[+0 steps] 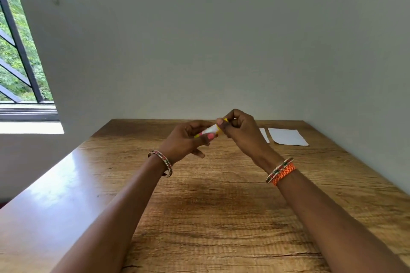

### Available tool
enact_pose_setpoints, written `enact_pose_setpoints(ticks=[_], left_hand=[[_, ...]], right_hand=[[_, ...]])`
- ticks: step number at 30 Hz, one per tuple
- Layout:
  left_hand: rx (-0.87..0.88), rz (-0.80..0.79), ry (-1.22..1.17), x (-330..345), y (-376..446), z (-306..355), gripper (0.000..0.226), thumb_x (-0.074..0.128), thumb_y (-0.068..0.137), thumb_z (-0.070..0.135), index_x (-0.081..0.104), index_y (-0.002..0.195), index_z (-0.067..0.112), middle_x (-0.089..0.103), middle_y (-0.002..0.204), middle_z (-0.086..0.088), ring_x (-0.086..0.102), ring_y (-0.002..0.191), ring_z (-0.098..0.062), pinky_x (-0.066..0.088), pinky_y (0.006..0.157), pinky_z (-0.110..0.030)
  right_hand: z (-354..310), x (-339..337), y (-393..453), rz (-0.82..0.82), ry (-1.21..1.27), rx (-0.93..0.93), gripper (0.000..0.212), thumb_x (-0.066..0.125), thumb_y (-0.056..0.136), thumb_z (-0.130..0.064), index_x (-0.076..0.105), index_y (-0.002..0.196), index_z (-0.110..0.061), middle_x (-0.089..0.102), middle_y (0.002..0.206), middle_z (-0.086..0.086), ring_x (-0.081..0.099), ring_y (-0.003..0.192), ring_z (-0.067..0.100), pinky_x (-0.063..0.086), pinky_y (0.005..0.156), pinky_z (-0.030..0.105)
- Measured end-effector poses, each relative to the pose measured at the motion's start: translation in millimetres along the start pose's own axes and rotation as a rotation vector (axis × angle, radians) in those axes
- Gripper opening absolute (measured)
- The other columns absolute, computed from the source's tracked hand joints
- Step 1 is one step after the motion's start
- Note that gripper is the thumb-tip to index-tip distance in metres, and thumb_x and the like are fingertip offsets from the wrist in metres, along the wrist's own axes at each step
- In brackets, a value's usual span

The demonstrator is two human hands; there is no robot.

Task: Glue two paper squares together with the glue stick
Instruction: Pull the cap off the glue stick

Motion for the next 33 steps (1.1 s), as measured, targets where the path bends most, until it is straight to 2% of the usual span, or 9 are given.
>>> enact_pose_setpoints(ticks=[4, 9, 13, 16, 20, 23, 26, 30, 33], left_hand=[[0.045, 0.082, -0.020, 0.1, -0.8, 1.9, 0.025, 0.061, 0.082, 0.005, 0.061, 0.107, 0.005, 0.065, 0.085, -0.009, 0.060, 0.058, -0.002, 0.056, 0.055, -0.021], [0.024, 0.038, -0.010, 6.1, -3.5, 5.3, 0.014, 0.050, 0.091, 0.014, 0.060, 0.099, 0.010, 0.060, 0.074, -0.004, 0.050, 0.046, -0.004, 0.052, 0.046, -0.022], [0.041, 0.032, 0.034, 3.3, -5.6, 11.9, 0.021, 0.042, 0.094, 0.021, 0.056, 0.103, 0.009, 0.044, 0.066, 0.000, 0.032, 0.043, -0.006, 0.032, 0.037, -0.019], [0.004, 0.030, -0.037, -1.0, -5.4, 11.6, 0.024, 0.037, 0.096, 0.028, 0.054, 0.093, 0.010, 0.037, 0.063, -0.001, 0.024, 0.044, -0.007, 0.020, 0.041, -0.021], [-0.115, -0.062, -0.126, -0.4, -5.6, 1.7, 0.023, 0.037, 0.095, 0.032, 0.050, 0.087, 0.014, 0.034, 0.059, 0.003, 0.023, 0.042, -0.007, 0.016, 0.042, -0.021], [-0.050, 0.032, 0.078, -10.4, -5.0, 6.3, 0.018, 0.046, 0.092, 0.030, 0.059, 0.091, 0.019, 0.050, 0.066, 0.003, 0.039, 0.050, -0.009, 0.032, 0.042, -0.020], [0.127, 0.121, 0.350, -10.5, -5.9, 20.4, 0.018, 0.057, 0.086, 0.032, 0.062, 0.100, 0.021, 0.061, 0.079, 0.003, 0.053, 0.063, -0.011, 0.048, 0.051, -0.026], [0.271, 0.238, 0.696, -10.5, -9.2, 32.0, 0.019, 0.060, 0.084, 0.030, 0.063, 0.100, 0.020, 0.066, 0.076, 0.001, 0.059, 0.063, -0.016, 0.044, 0.058, -0.027], [0.285, 0.214, 0.857, -3.5, -8.9, 32.6, 0.018, 0.052, 0.089, 0.033, 0.060, 0.097, 0.019, 0.057, 0.063, 0.003, 0.050, 0.054, -0.014, 0.039, 0.053, -0.030]], right_hand=[[7.2, -4.7, 0.3, 0.063, 0.039, 0.056, 0.029, 0.064, 0.085, -0.035, 0.055, 0.078, -0.008, 0.055, 0.066, 0.009, 0.047, 0.061, 0.017, 0.038, 0.059, 0.029], [6.4, -4.7, 2.0, 0.061, 0.007, 0.038, 0.029, 0.060, 0.088, -0.035, 0.055, 0.079, -0.008, 0.055, 0.060, 0.000, 0.047, 0.053, 0.009, 0.038, 0.054, 0.025], [-6.3, -1.1, 1.7, 0.035, -0.005, -0.080, 0.026, 0.060, 0.089, -0.027, 0.053, 0.080, -0.004, 0.052, 0.063, 0.009, 0.044, 0.059, 0.020, 0.036, 0.058, 0.031], [-19.2, 4.2, -0.4, -0.019, -0.002, -0.177, 0.013, 0.059, 0.090, -0.018, 0.052, 0.079, -0.017, 0.058, 0.068, -0.002, 0.051, 0.061, 0.006, 0.041, 0.059, 0.024], [-18.7, 8.8, -0.7, -0.101, -0.004, -0.207, 0.005, 0.058, 0.089, -0.009, 0.054, 0.090, -0.009, 0.062, 0.080, -0.003, 0.060, 0.074, 0.001, 0.049, 0.068, 0.020], [-12.3, 8.4, 0.0, -0.127, 0.026, -0.163, 0.006, 0.057, 0.090, -0.006, 0.054, 0.096, -0.007, 0.063, 0.085, 0.002, 0.062, 0.080, 0.009, 0.051, 0.072, 0.018], [-3.8, 8.1, 1.5, -0.098, 0.019, -0.088, 0.009, 0.057, 0.091, -0.015, 0.056, 0.096, -0.007, 0.064, 0.078, 0.001, 0.060, 0.070, 0.006, 0.047, 0.066, 0.018], [7.3, 11.1, 1.2, -0.091, -0.010, 0.015, 0.022, 0.049, 0.095, -0.031, 0.056, 0.094, -0.010, 0.063, 0.067, 0.000, 0.053, 0.055, 0.001, 0.042, 0.057, 0.015], [7.1, 10.5, 1.6, -0.074, -0.049, 0.010, 0.024, 0.042, 0.099, -0.028, 0.053, 0.090, -0.009, 0.055, 0.066, 0.000, 0.047, 0.059, 0.008, 0.039, 0.062, 0.023]])
Point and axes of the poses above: each hand's wrist, its own y-axis towards the middle knuckle, its own x-axis out of the palm, z = x × y, the point moved 9 cm from there along y, towards the middle knuckle
